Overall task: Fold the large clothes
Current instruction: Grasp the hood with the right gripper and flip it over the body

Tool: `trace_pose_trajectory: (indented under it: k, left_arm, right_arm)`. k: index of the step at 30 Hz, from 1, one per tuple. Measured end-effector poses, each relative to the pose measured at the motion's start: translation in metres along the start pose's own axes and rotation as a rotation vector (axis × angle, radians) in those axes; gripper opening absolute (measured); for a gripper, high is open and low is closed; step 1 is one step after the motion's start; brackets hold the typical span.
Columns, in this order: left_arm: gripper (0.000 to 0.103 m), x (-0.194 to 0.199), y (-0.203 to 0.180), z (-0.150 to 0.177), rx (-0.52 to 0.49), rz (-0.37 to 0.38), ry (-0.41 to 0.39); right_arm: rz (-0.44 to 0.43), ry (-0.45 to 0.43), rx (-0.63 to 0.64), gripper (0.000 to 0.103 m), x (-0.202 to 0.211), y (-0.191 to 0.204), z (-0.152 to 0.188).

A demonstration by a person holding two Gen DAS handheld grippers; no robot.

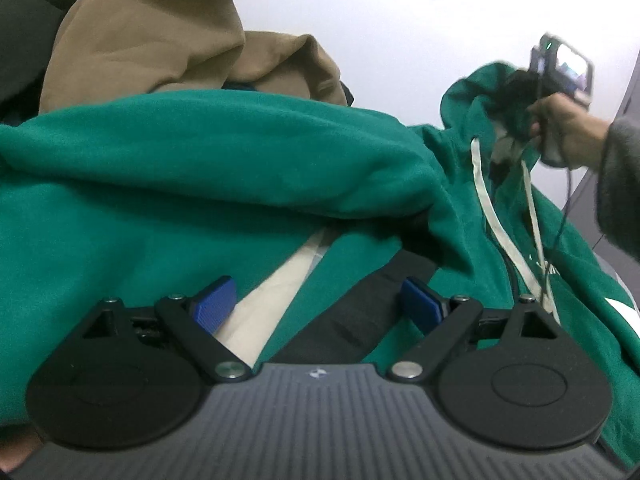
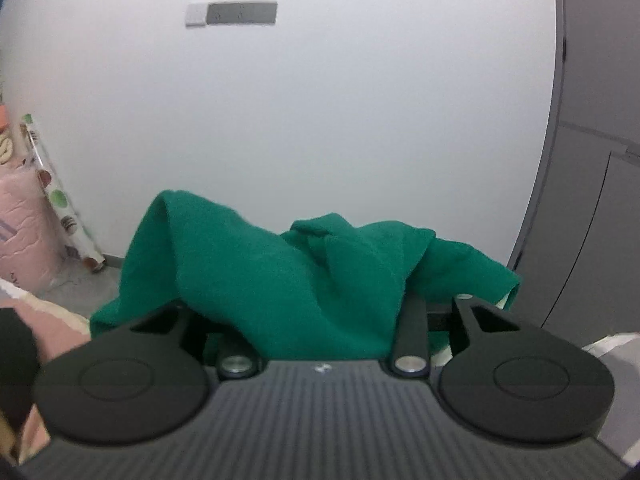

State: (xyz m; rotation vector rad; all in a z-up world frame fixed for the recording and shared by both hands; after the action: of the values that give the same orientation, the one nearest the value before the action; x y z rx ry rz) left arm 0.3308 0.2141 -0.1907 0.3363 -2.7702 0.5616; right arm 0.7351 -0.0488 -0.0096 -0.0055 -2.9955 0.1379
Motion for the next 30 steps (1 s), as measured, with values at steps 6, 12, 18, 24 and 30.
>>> trace_pose_trajectory:
  k: [6, 12, 18, 24, 30]
  left_arm:
    - [0.092, 0.001, 0.001, 0.005, 0.015, 0.018, -0.012]
    - [0.092, 0.006, 0.001, 0.002, 0.025, 0.033, 0.015]
    - [0.092, 0.025, 0.006, -0.004, 0.032, 0.043, 0.065]
    - [0.092, 0.056, 0.007, -0.009, 0.029, 0.034, 0.097]
    - [0.092, 0.095, 0.018, -0.018, 0.039, -0.015, 0.113]
  right_arm:
    - [-0.016, 0.040, -0.035, 0.079, -0.009, -0.015, 0.040]
    - [-0.086, 0.055, -0.045, 0.080, 0.042, -0.034, 0.055]
    - [-0.107, 0.098, -0.091, 0.080, 0.132, -0.079, 0.061]
    - [-0.144, 0.190, -0.136, 0.080, 0.255, -0.127, 0.076]
    - [-0.128, 0.323, -0.210, 0.080, 0.384, -0.184, 0.117]
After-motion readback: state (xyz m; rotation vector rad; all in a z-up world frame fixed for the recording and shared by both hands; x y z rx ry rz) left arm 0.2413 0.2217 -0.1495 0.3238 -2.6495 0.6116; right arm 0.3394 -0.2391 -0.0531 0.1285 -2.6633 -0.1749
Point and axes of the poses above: each gripper's, at about its wrist camera, not at the fingertips, and x roughly against the way its jaws point, y to its left, z to its underside, the point moved 4 cm from there along -x, roughly the way its jaws point, and after that the axes turned 13 degrees about -y, right-handed, at the moved point
